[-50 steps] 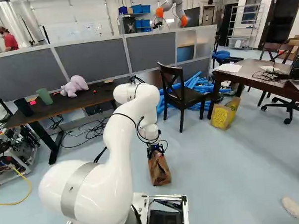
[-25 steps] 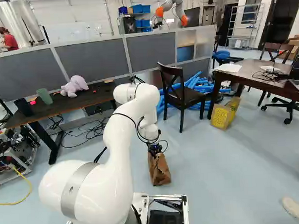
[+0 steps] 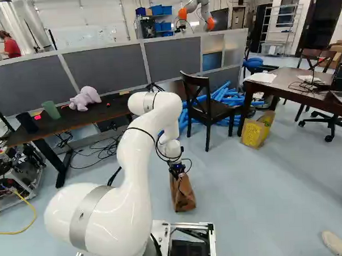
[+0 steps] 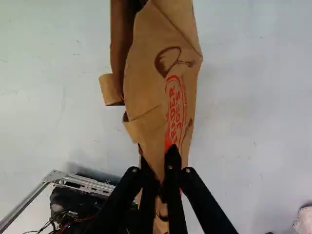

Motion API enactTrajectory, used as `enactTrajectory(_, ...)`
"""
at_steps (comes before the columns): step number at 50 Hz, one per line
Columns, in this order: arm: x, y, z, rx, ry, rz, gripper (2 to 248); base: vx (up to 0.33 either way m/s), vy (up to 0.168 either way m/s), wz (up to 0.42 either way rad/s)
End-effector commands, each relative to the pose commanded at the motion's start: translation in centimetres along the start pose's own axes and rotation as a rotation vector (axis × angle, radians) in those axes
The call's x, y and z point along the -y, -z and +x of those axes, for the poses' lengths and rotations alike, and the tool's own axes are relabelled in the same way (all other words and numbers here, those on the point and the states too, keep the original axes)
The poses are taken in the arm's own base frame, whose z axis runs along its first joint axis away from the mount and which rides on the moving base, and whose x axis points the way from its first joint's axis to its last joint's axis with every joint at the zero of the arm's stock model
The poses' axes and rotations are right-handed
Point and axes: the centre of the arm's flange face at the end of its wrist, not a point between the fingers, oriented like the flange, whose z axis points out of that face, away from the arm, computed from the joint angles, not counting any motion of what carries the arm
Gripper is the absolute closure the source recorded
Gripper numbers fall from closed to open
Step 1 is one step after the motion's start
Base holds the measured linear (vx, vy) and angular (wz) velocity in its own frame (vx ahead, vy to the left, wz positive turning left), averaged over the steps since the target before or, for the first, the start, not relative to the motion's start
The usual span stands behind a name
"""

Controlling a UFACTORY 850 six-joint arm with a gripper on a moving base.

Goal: Pick up the bag on the ground and place it on the table

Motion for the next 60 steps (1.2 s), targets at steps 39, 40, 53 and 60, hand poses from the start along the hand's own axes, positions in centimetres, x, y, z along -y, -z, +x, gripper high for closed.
enactTrajectory(39,2.9,5.9,0.1,-0.01,-0.003,-0.004,225,0.0,0.0,0.0)
enactTrajectory(40,3.0,6.1,0.0,-0.01,-0.004,-0.004,225,0.0,0.0,0.0)
enactTrajectory(53,4.4,8.1,-0.4,-0.009,-0.017,-0.003,225,0.0,0.0,0.0)
enactTrajectory(60,5.1,9.1,-0.8,-0.007,-0.023,-0.002,225,0.0,0.0,0.0)
